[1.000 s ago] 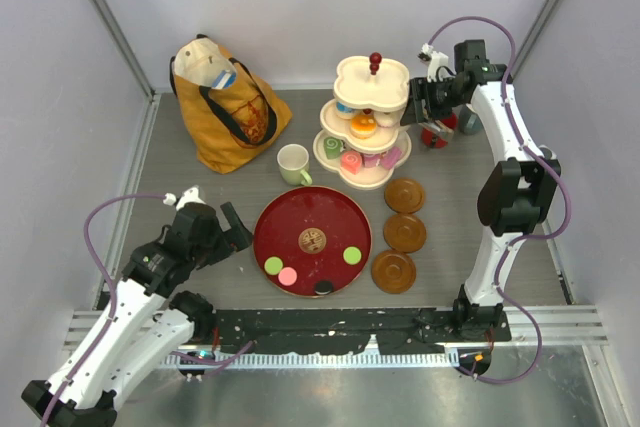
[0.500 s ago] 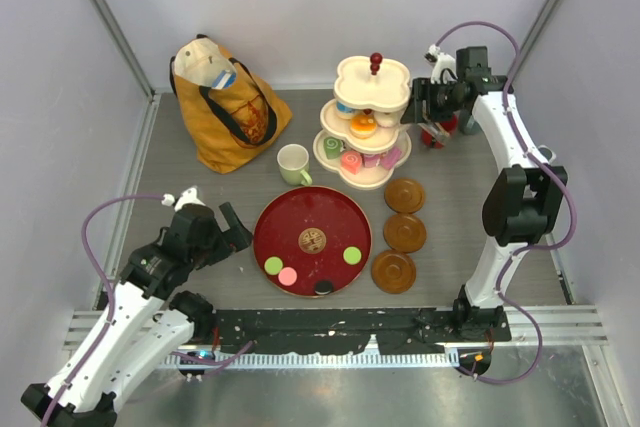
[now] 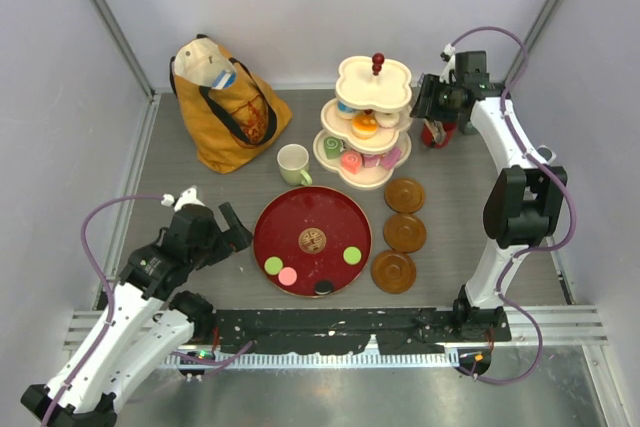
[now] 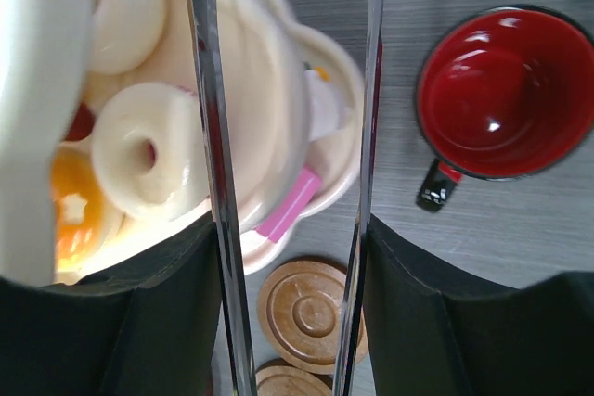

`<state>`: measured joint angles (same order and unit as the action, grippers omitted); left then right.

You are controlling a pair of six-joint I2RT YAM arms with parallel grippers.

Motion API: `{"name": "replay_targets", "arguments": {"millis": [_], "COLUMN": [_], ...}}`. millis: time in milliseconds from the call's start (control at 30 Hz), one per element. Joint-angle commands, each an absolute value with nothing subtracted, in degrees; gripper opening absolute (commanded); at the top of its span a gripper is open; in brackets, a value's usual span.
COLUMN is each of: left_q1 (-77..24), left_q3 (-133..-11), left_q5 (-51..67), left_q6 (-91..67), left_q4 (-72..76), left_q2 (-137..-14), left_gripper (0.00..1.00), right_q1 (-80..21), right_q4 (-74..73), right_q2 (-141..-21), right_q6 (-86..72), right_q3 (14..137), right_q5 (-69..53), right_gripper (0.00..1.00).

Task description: Serve the afternoon tea

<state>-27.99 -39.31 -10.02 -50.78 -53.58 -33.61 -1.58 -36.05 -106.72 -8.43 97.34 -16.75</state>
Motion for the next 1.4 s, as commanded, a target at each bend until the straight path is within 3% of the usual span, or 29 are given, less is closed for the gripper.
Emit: {"name": "replay_targets", "arguments": {"millis": [0, 267, 500, 700, 800, 967, 1367], "left_q1": [-27.7, -27.8, -27.9, -27.8, -27.7, -27.7, -27.8], "left_q3": [-39.4, -39.5, -39.8, -39.5, -39.2, -39.5, -38.4], "left_q5": [-10.5, -10.5, -9.9, -9.1, -8.6, -8.1, -6.7], "left_q6": [-51.0, -51.0, -51.0, -51.2, -51.7, -51.8, -52.3], "left_q4": [-52.4, -52.2, -51.6, -52.7, -53.2, -54.7, -54.4], "left_q2": [-33.5, -33.9, -34.1, -33.5, -32.6, -32.3, -31.9], "left_gripper": [1.00, 1.00, 1.00, 1.00, 1.00, 1.00, 1.00], "right_q1": [-0.9, -0.8, -3.0, -22.3, -35.0, -51.6, -67.1], "right_q4": [-33.7, -37.1, -36.6, -41.1, -41.3, -43.1, -57.7], "right_q2": [-103.0, -94.4, -81.1, -71.2, -66.3, -65.3, -68.8], "right_q6": [-14.2, -18.7, -19.0, -15.7, -15.6, -12.8, -15.6], "right_q3": [97.6, 93.6, 88.1, 85.7, 81.3, 73.7, 63.3], "right_q5": [-5.1, 10.7, 10.3, 21.4, 18.7, 4.3, -6.2], "right_gripper": [0.59, 0.59, 0.58, 0.59, 0.59, 0.59, 0.59]}}
